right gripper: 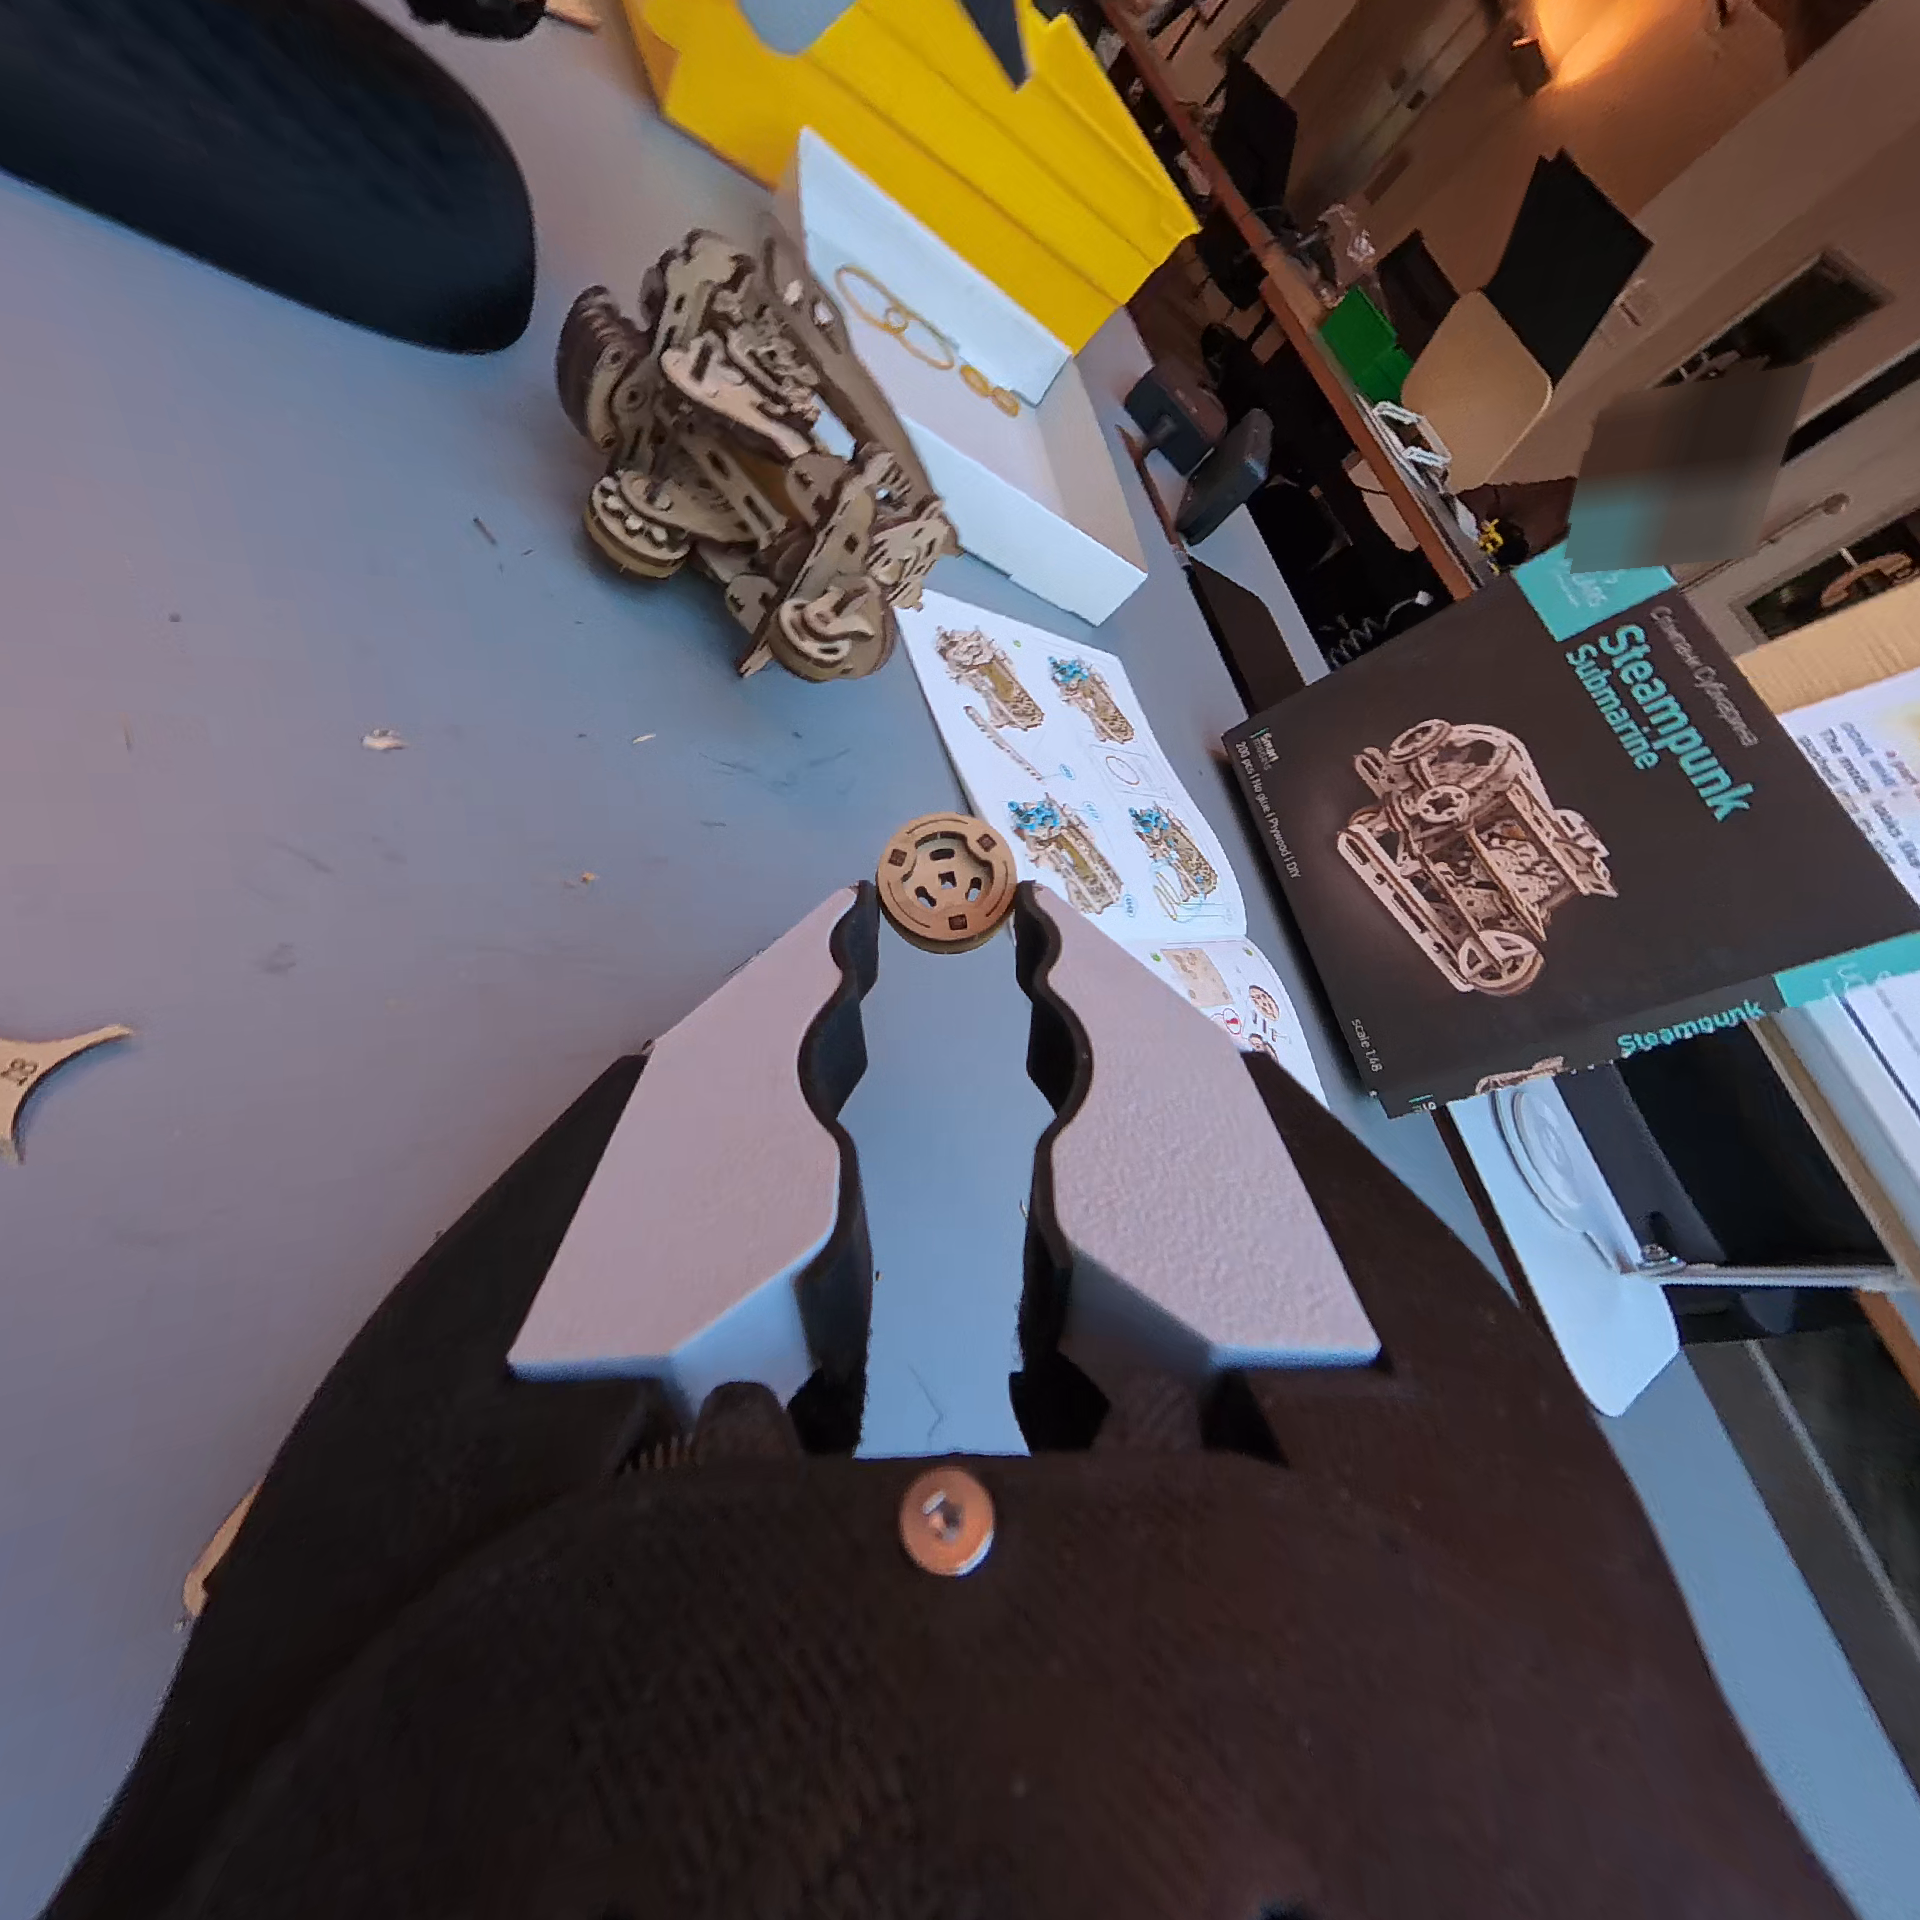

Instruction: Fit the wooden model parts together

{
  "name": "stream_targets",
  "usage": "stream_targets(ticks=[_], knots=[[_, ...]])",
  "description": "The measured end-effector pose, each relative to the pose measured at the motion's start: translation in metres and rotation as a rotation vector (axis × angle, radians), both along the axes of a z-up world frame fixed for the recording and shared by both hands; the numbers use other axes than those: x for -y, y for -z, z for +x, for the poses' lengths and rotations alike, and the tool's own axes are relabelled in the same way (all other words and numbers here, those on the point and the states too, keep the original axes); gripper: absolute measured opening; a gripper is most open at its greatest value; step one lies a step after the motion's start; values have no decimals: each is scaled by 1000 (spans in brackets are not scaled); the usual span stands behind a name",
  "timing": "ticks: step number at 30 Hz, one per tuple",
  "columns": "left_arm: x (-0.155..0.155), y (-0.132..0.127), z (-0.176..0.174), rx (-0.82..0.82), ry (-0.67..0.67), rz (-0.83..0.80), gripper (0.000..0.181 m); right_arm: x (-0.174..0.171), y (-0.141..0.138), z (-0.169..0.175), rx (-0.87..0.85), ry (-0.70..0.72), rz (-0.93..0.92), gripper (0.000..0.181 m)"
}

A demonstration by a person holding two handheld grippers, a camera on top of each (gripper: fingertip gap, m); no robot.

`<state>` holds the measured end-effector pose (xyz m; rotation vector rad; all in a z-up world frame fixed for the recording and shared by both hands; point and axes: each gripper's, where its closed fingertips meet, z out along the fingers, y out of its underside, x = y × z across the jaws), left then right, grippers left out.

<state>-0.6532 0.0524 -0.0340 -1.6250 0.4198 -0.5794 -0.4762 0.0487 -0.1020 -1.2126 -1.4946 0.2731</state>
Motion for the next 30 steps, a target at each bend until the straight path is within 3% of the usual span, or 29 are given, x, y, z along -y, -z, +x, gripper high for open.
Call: stream_targets(ticks=[7, 30], knots=[[0, 0, 0, 0, 0, 1, 65, 1, -47, 10, -260, 1, -4, 25], [1, 1, 2, -4, 8, -4, 65, -4, -22, 5, -156, 7, -80, 25]])
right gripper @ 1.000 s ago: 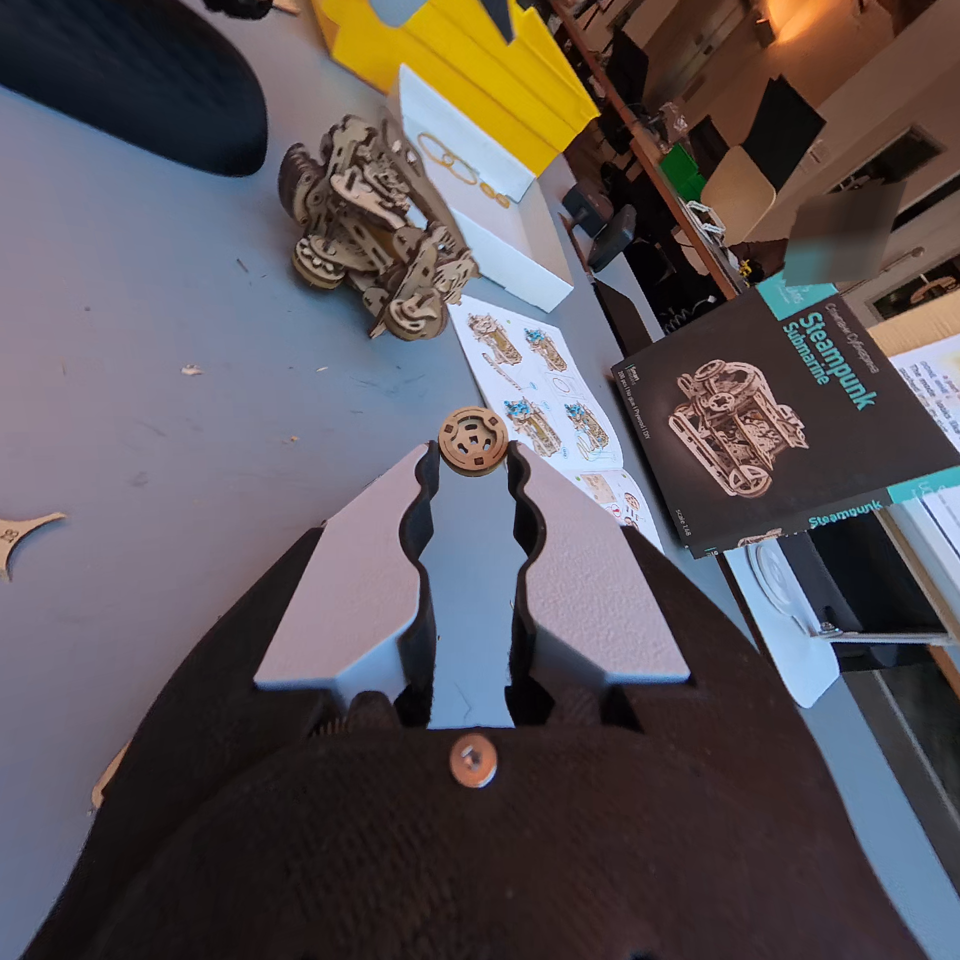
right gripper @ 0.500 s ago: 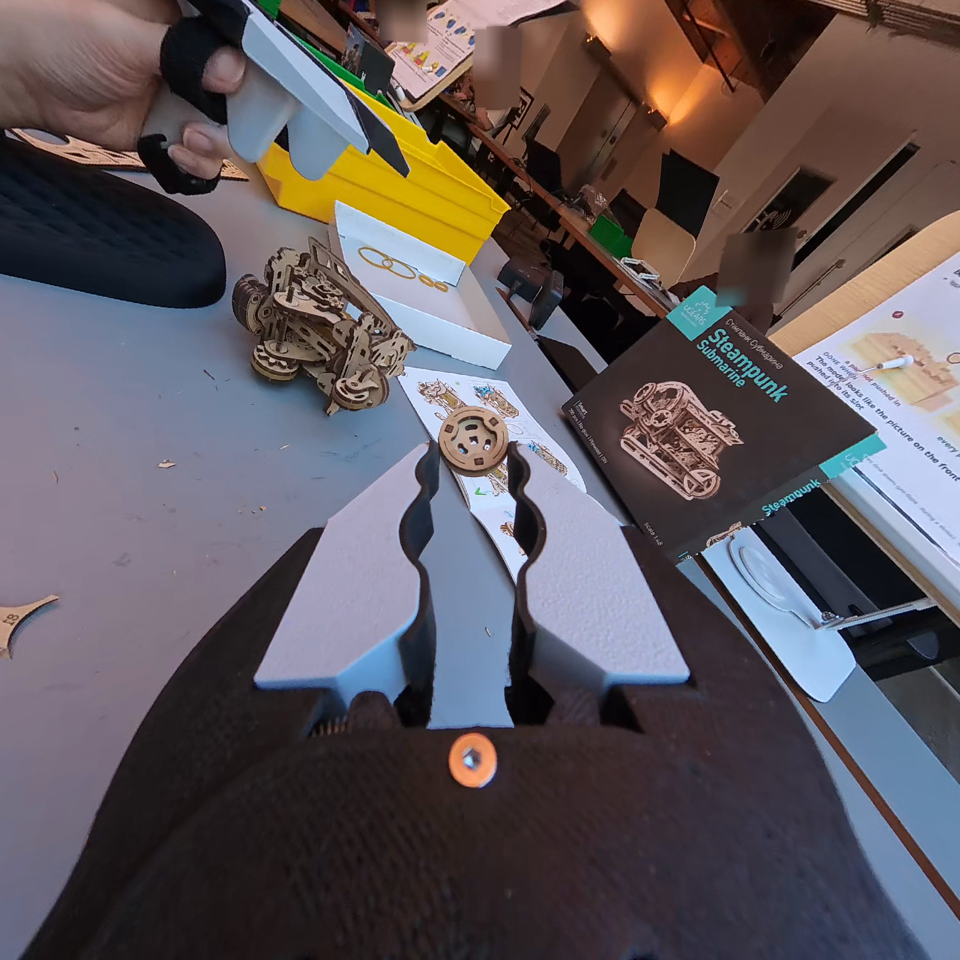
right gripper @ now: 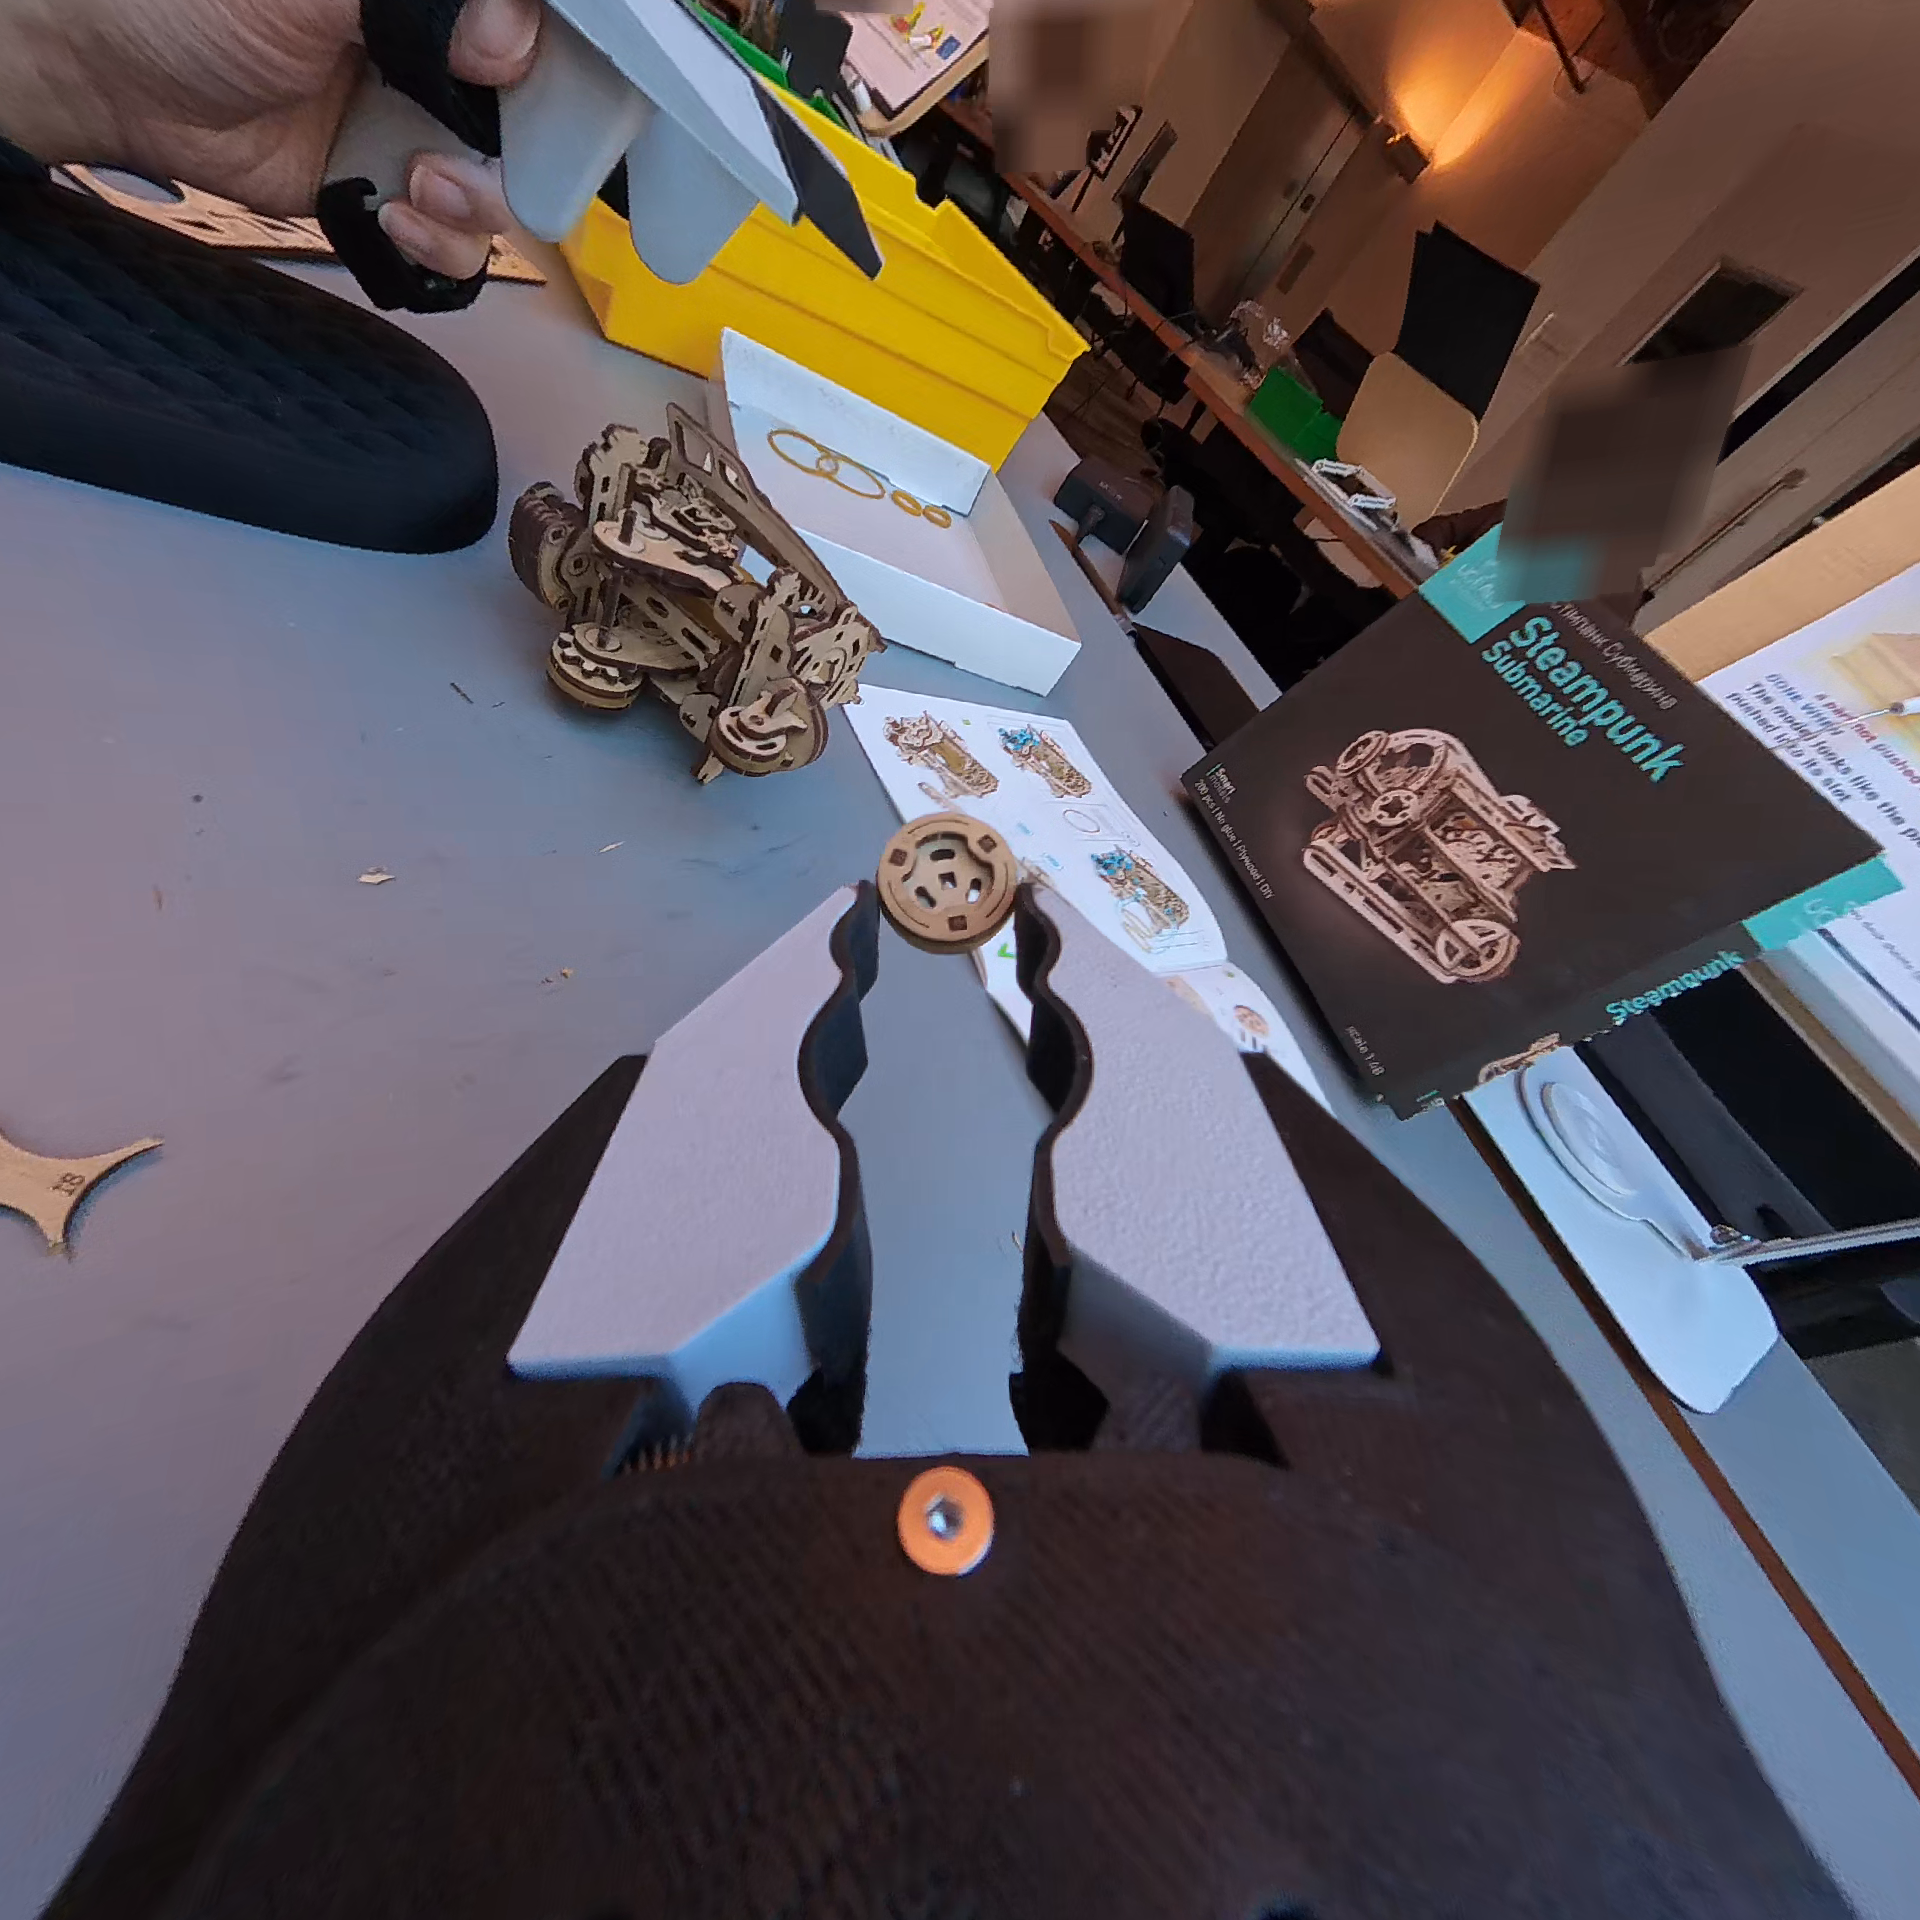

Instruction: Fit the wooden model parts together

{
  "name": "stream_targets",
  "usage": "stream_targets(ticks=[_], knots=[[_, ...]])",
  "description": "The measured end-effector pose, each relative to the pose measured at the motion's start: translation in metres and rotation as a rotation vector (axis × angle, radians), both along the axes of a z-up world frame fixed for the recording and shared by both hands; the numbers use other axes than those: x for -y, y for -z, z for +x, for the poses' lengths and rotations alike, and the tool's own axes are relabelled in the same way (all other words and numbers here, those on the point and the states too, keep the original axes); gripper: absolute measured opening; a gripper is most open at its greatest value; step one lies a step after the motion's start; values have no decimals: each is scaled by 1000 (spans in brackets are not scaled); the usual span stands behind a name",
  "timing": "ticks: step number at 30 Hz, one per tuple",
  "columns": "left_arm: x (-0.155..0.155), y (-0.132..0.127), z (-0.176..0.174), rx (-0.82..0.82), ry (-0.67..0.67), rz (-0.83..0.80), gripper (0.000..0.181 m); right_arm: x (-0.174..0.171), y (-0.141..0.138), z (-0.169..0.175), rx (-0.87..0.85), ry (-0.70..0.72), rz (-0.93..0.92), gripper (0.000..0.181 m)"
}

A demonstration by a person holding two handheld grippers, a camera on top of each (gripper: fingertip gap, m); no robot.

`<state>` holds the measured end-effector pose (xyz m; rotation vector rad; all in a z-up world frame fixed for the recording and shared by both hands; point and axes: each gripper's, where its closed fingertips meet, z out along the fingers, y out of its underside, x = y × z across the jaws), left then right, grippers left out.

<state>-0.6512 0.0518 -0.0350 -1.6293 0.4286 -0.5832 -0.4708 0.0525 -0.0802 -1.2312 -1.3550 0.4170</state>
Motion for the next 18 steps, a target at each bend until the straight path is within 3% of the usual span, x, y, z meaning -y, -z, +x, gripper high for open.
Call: stream_targets(ticks=[5, 10, 18], knots=[[0, 0, 0, -1, 0, 0, 65, 1, 10, -3, 50, -8, -4, 25], [0, 0, 0, -1, 1, 0, 65, 2, -4, -1, -7, -1, 32, 25], [0, 0, 1, -1, 2, -1, 65, 1, -2, -1, 5, 3, 32, 25]])
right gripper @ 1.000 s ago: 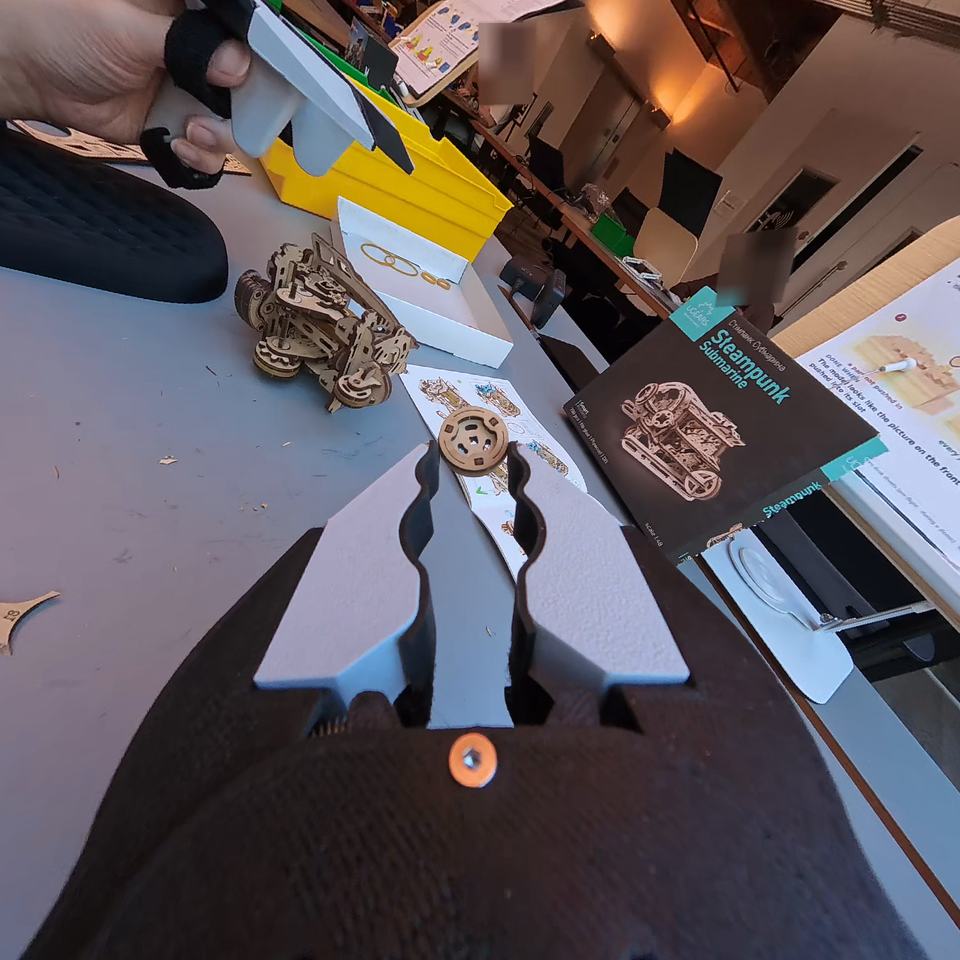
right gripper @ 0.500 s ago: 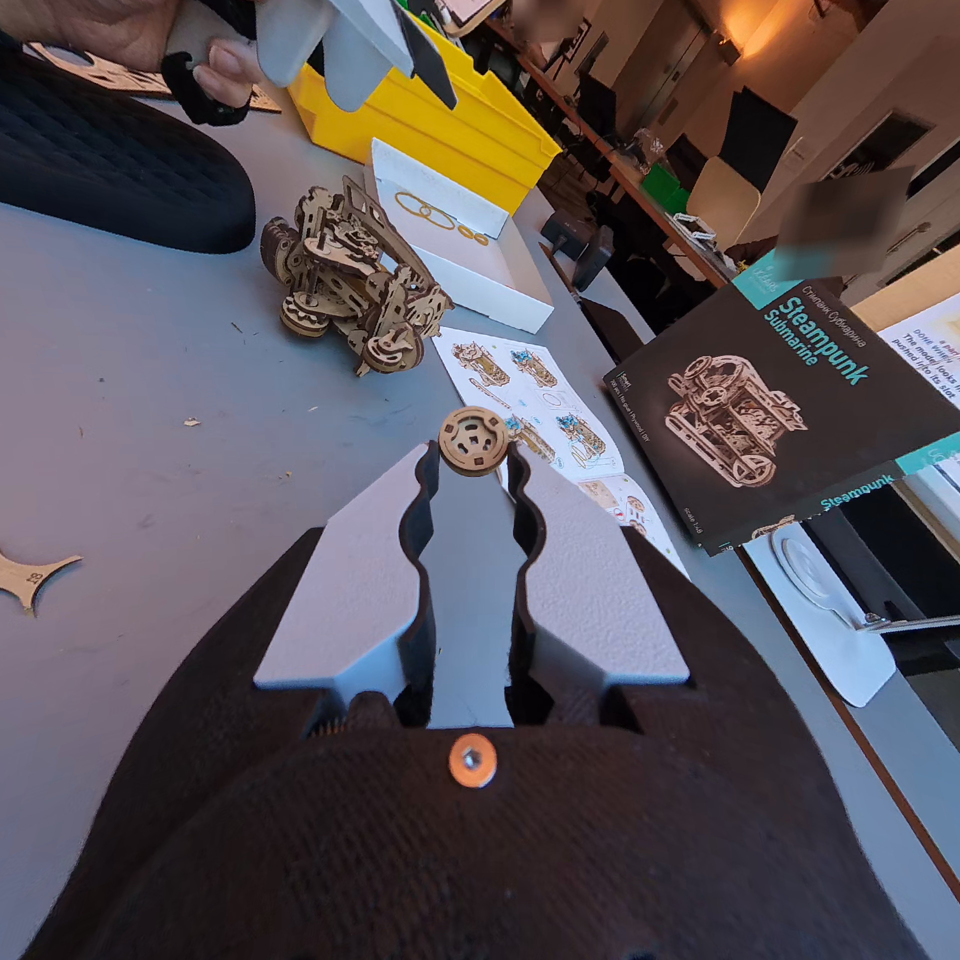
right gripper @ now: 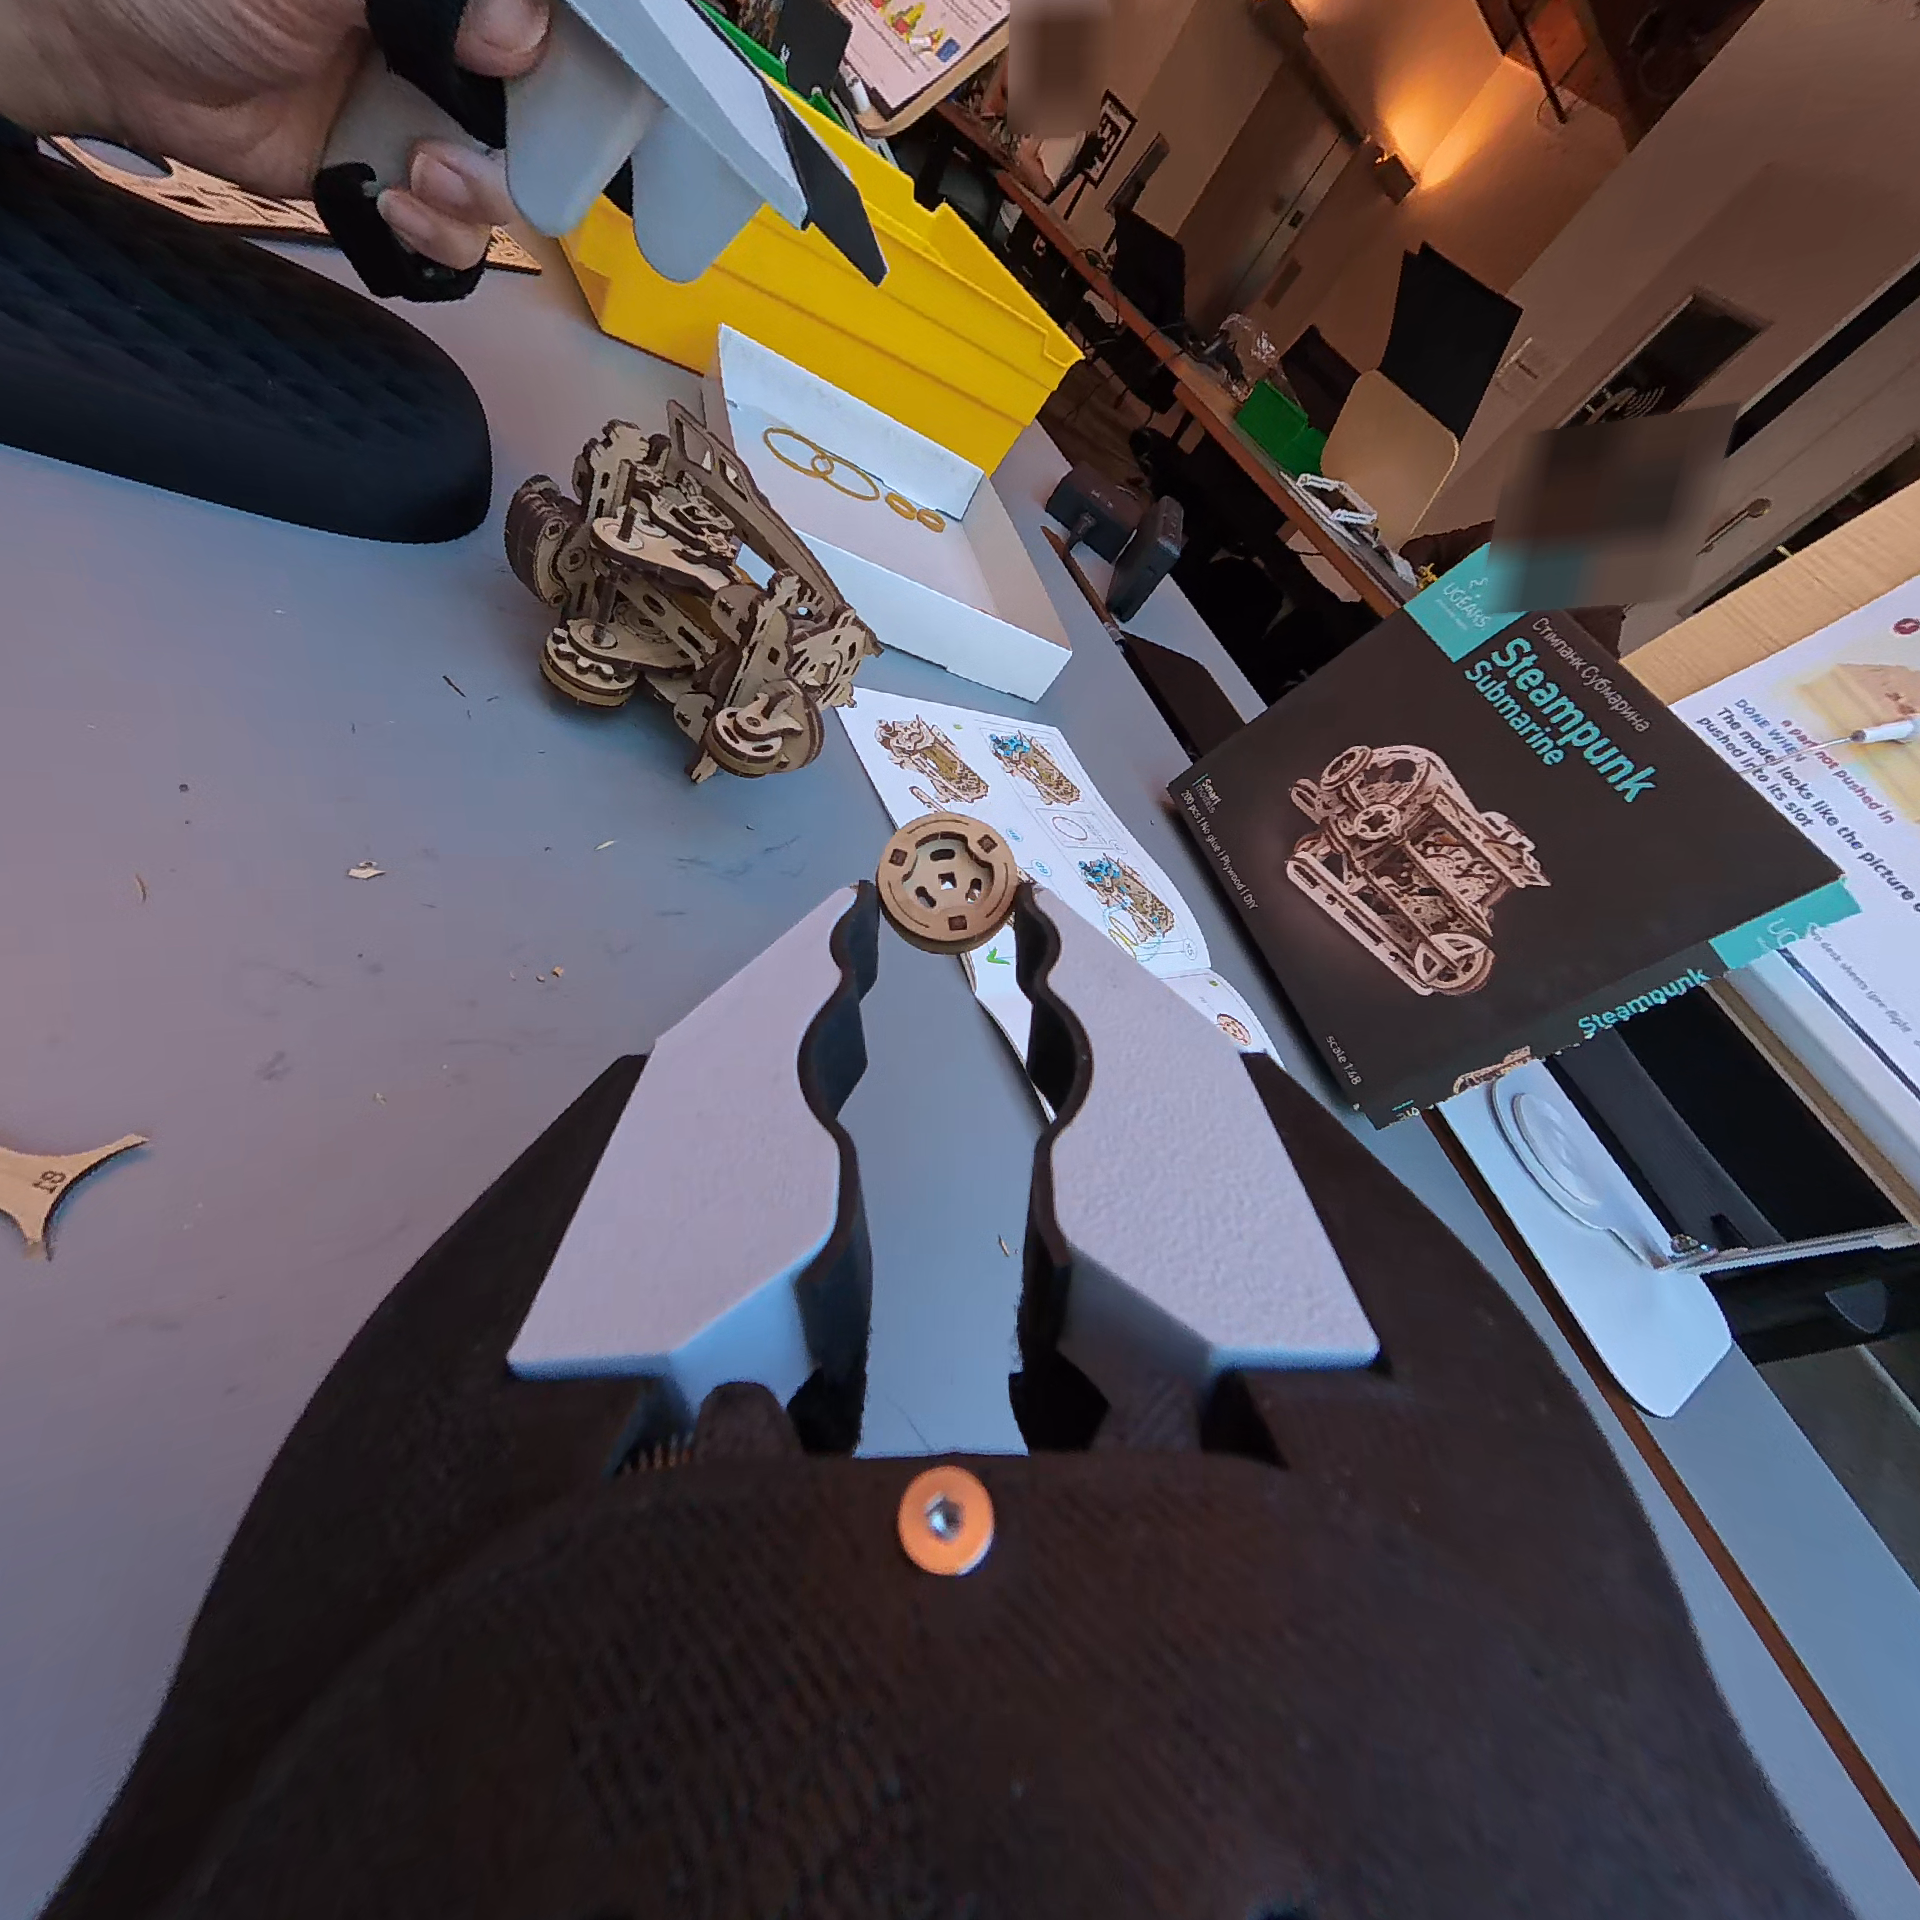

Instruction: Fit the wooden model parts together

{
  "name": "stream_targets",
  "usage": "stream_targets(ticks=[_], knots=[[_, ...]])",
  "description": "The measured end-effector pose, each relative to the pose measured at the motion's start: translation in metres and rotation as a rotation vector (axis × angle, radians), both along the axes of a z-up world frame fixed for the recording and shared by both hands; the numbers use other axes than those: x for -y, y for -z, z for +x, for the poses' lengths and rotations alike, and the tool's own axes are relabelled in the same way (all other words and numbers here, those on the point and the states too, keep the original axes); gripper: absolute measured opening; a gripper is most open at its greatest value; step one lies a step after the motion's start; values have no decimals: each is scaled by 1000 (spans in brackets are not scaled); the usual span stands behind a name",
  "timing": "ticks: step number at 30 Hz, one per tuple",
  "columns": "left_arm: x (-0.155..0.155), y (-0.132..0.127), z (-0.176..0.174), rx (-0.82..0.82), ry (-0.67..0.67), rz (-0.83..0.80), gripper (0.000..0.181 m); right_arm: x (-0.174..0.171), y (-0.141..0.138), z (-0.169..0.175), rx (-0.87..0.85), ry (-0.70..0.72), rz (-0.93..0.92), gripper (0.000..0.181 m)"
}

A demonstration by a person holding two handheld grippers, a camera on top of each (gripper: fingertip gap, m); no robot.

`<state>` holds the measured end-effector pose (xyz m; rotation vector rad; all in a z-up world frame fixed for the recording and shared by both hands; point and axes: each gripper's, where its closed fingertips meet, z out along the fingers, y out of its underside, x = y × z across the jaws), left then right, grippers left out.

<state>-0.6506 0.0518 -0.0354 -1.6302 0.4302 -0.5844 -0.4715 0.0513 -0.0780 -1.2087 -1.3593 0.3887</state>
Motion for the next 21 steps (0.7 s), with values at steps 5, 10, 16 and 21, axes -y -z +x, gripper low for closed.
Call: stream_targets(ticks=[5, 10, 16, 21], knots=[[0, 0, 1, -5, 2, -1, 65, 0, 0, 0, 2, 1, 3, 25], [0, 0, 1, -1, 4, -1, 65, -1, 0, 0, 5, 4, 2, 25], [1, -1, 3, 4, 12, 1, 65, 0, 3, -1, 16, 7, -2, 25], [4, -6, 5, 7, 16, 17, 65, 0, 6, -4, 32, 9, -8, 25]])
